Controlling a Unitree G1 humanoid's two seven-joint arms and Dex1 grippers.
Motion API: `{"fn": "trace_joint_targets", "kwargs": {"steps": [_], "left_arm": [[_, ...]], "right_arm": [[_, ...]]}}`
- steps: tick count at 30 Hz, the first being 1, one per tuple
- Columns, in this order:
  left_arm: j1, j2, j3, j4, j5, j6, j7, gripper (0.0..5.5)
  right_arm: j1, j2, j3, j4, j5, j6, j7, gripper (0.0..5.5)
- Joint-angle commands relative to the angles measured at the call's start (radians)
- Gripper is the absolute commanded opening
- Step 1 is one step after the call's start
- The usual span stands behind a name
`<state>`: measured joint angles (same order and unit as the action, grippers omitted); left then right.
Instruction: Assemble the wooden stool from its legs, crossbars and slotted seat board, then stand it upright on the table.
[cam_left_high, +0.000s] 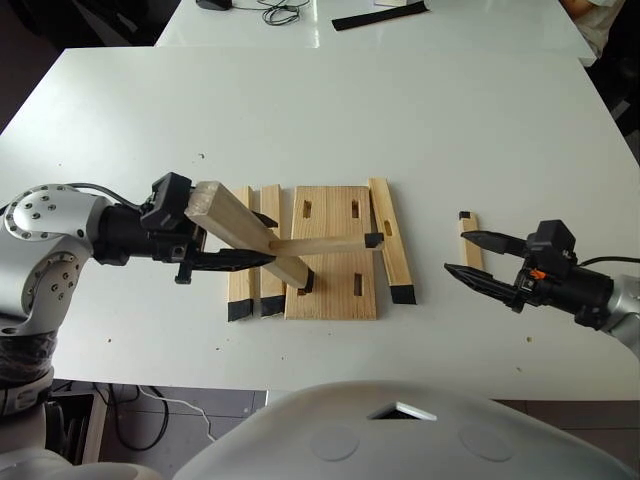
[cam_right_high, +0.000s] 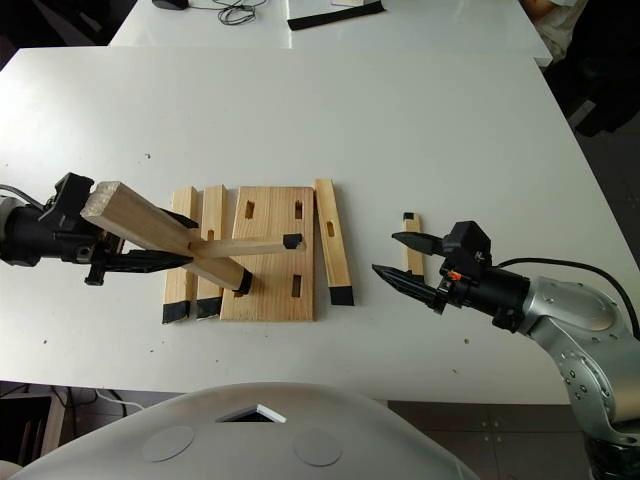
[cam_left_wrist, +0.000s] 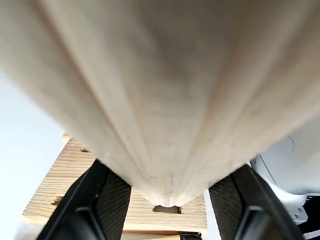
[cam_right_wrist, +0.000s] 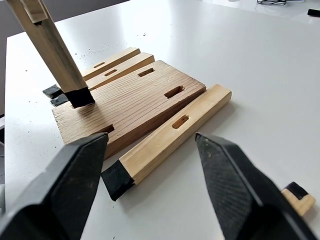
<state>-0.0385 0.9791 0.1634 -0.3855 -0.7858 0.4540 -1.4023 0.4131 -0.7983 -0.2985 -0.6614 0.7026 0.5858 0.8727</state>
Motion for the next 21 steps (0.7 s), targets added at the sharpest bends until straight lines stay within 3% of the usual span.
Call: {"fn": "trace_joint_targets", "kwargs": {"steps": [1, 8, 21], "left_arm": [[0.011, 0.037, -0.009, -0.012, 0.034, 0.001, -0.026, 2.11], [-0.050, 0.049, -0.023, 0.022, 0.051, -0.007, -0.026, 2.11], [0.030, 0.070, -0.016, 0.011, 0.114, -0.091, -0.079, 2.11]], "right_arm": [[-0.006, -0.007, 0.007, -0.001, -0.017, -0.012, 0.004, 3.22], [0.003, 0.001, 0.021, -0.001, -0.038, -0.027, 0.001, 3.22], [0.004, 0.009, 0.032, 0.008, -0.060, -0.041, -0.003, 3.22]]}}
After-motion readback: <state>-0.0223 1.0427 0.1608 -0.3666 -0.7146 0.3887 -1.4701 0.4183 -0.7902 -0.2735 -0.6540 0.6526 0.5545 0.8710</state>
